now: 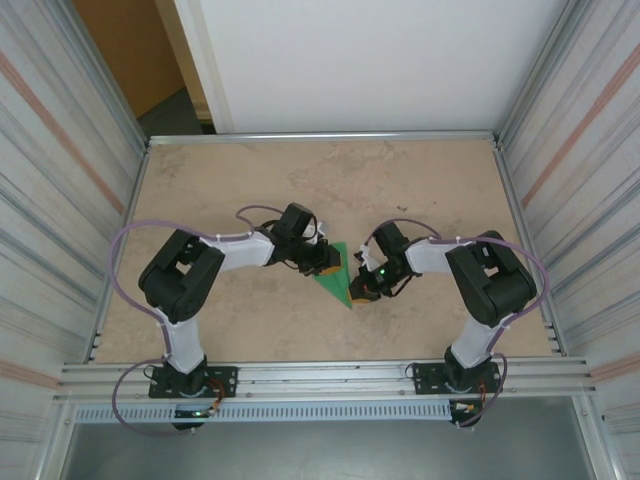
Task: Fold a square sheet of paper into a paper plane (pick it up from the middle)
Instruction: Fourth fold the wing at the center of the table.
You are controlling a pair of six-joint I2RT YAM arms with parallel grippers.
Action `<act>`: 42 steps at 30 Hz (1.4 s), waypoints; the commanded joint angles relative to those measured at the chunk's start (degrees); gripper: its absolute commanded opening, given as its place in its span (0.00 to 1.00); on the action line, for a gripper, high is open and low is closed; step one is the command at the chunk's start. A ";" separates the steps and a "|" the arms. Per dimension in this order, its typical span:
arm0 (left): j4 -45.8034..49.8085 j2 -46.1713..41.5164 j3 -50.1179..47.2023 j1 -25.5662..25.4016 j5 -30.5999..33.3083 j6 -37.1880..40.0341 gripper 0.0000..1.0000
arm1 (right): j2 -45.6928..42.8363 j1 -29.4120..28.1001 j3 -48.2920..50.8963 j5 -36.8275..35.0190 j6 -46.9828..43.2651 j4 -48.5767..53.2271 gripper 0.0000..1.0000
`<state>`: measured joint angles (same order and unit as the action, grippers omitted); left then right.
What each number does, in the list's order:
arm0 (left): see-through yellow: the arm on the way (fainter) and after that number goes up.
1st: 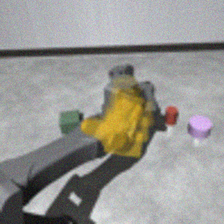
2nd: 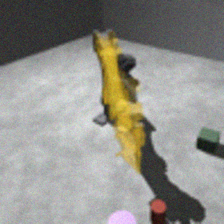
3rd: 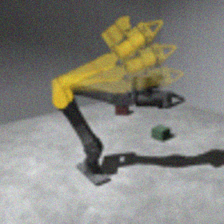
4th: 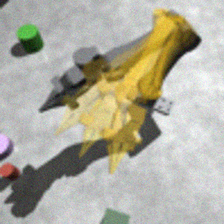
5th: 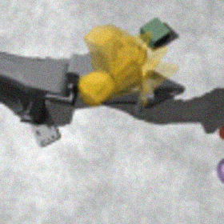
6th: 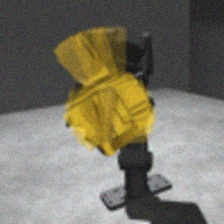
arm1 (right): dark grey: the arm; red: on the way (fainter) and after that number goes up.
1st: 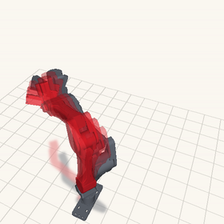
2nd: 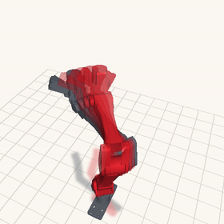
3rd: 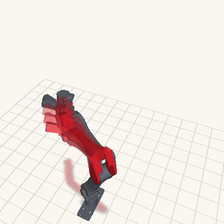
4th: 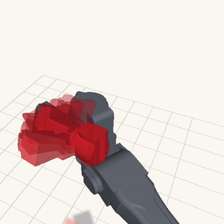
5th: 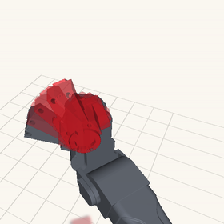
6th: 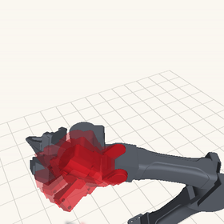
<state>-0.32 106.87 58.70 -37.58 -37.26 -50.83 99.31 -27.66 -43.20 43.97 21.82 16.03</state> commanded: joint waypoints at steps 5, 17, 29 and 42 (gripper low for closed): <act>0.03 3.03 3.33 0.12 -1.72 1.46 0.16 | 0.69 0.98 0.80 -2.31 -0.87 2.51 0.08; 0.05 5.80 5.66 0.05 -2.67 1.79 0.13 | 0.01 1.64 1.01 -2.66 -0.30 2.72 0.12; 0.03 7.54 7.04 0.00 -3.58 2.14 0.13 | 0.02 1.64 1.45 -4.32 0.85 2.95 0.10; 0.14 9.31 7.48 0.08 -3.53 2.48 0.14 | -0.08 1.60 1.47 -4.68 1.10 3.09 0.10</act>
<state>-0.30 115.04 64.82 -37.58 -39.46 -49.69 99.29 -26.96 -43.16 44.42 22.00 16.29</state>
